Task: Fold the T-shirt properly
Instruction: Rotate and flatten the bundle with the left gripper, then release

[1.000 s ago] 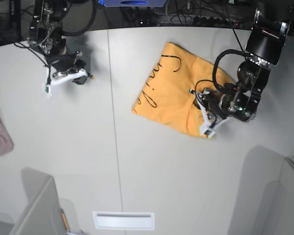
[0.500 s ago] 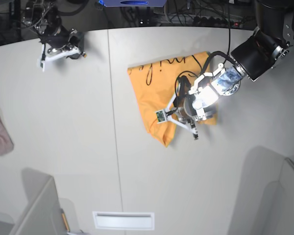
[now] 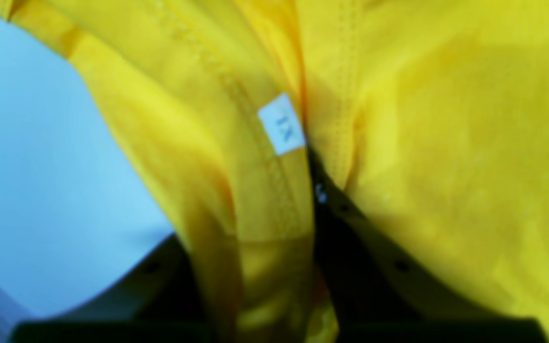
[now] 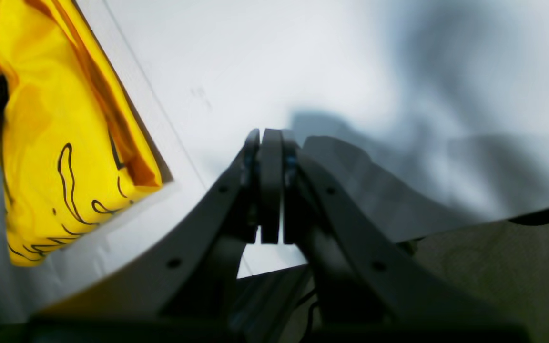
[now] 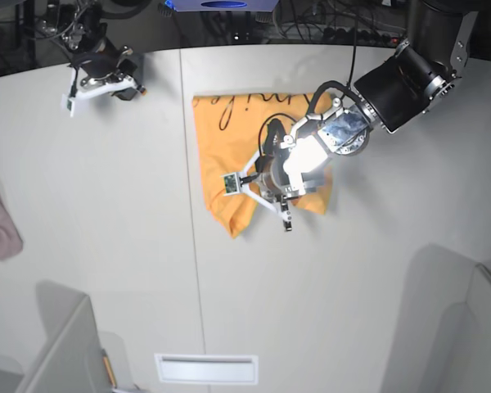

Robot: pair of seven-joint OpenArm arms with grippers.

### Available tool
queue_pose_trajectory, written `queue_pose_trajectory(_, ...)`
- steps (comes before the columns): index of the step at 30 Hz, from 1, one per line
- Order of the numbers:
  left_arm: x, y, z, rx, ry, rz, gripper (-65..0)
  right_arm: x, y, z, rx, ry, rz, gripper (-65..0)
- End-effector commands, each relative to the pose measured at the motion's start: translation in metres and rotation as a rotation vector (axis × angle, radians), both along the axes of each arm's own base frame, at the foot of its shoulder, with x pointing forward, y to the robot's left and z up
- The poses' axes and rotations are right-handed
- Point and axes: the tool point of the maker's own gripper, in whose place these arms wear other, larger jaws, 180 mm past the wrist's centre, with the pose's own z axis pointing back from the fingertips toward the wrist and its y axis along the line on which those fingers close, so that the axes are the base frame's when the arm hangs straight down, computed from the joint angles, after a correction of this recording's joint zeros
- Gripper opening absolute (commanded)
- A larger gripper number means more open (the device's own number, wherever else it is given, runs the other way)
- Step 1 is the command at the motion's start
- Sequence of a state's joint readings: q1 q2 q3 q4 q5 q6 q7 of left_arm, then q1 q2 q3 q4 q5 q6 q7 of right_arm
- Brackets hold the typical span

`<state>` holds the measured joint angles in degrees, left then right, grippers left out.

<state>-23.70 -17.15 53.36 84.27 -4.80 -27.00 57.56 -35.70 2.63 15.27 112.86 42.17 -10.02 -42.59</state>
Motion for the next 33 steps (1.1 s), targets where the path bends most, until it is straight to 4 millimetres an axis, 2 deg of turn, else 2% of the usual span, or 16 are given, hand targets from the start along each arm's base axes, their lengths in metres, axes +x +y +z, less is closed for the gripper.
queue_pose_trajectory(1,0.007,-0.007,0.008,-0.022,-0.008,-0.014,-65.0,0.006,0.0,0.007,0.001,-0.034,-0.004,-65.0)
queue_pose_trajectory(4,0.013,-0.005,0.011,-0.017,-0.018,-0.008,-65.0,0.006,0.001,0.007,0.003,-0.036,-0.005,-65.0)
queue_pose_trajectory(6,0.026,0.001,0.012,0.005,-0.027,0.011,-65.0,0.006,0.001,0.007,0.003,-0.034,-0.006,-65.0)
queue_pose_trajectory(11,0.043,0.01,-0.001,0.053,0.002,0.061,-65.0,0.006,0.001,0.007,0.002,-0.034,-0.005,-65.0)
queue_pose_trajectory(29,0.044,-0.015,0.003,0.02,0.003,0.045,-65.0,0.007,0.0,0.007,-0.002,-0.036,-0.002,-65.0)
queue_pose_trajectory(30,0.044,-0.015,0.003,0.02,0.003,0.045,-62.0,0.007,0.0,0.007,-0.002,-0.036,-0.002,-65.0)
queue_pose_trajectory(33,0.054,-0.015,0.011,0.019,-0.02,0.045,-41.5,0.009,-0.001,0.008,-0.003,-0.042,-0.002,-65.0)
